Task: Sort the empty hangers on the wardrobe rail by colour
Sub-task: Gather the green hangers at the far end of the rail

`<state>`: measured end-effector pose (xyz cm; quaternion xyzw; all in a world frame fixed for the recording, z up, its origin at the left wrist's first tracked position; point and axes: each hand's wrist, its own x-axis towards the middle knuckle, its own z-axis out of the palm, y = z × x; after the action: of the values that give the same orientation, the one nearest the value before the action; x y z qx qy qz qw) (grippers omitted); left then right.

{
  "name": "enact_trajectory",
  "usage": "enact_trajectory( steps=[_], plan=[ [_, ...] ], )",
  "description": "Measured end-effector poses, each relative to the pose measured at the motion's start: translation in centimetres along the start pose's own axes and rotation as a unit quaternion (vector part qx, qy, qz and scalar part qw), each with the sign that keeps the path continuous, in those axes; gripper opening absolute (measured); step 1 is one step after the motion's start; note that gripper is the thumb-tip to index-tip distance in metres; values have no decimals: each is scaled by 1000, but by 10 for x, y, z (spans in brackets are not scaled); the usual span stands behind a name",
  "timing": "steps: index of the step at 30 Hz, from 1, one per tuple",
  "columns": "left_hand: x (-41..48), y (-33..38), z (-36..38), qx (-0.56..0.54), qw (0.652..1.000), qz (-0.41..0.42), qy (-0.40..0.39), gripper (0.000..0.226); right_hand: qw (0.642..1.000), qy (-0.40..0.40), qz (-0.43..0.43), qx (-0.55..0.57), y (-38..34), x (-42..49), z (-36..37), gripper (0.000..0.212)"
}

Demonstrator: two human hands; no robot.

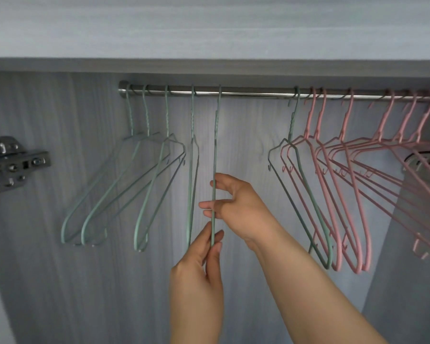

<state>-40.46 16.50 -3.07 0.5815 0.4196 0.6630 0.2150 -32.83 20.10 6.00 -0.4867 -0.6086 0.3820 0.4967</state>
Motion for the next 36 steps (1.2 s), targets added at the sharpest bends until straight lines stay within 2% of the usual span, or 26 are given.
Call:
enact_trajectory(
  steps=[8,14,22,28,34,36],
  plan=[
    [3,-7,-1,-4,1000,-12,-10,37,1000,-13,-3,9,-5,0,5,58],
    [-9,-8,4,37,999,15,-3,49,997,-10,-7,-71,-1,-8,0,58],
    [-7,-3,10,61,998,27,-10,47,999,17,-2,-40,-2,-14,-3,56],
    [-9,-1,13,66,997,32,-1,43,998,27,-4,-57,2,-12,-7,57],
    [-12,-3,15,61,998,29,-1,43,994,22,-14,-110,3,-14,-7,57],
    [-13,-2,15,65,997,39,12,48,985,24,-30,-169,-2,-21,-7,54]
  ],
)
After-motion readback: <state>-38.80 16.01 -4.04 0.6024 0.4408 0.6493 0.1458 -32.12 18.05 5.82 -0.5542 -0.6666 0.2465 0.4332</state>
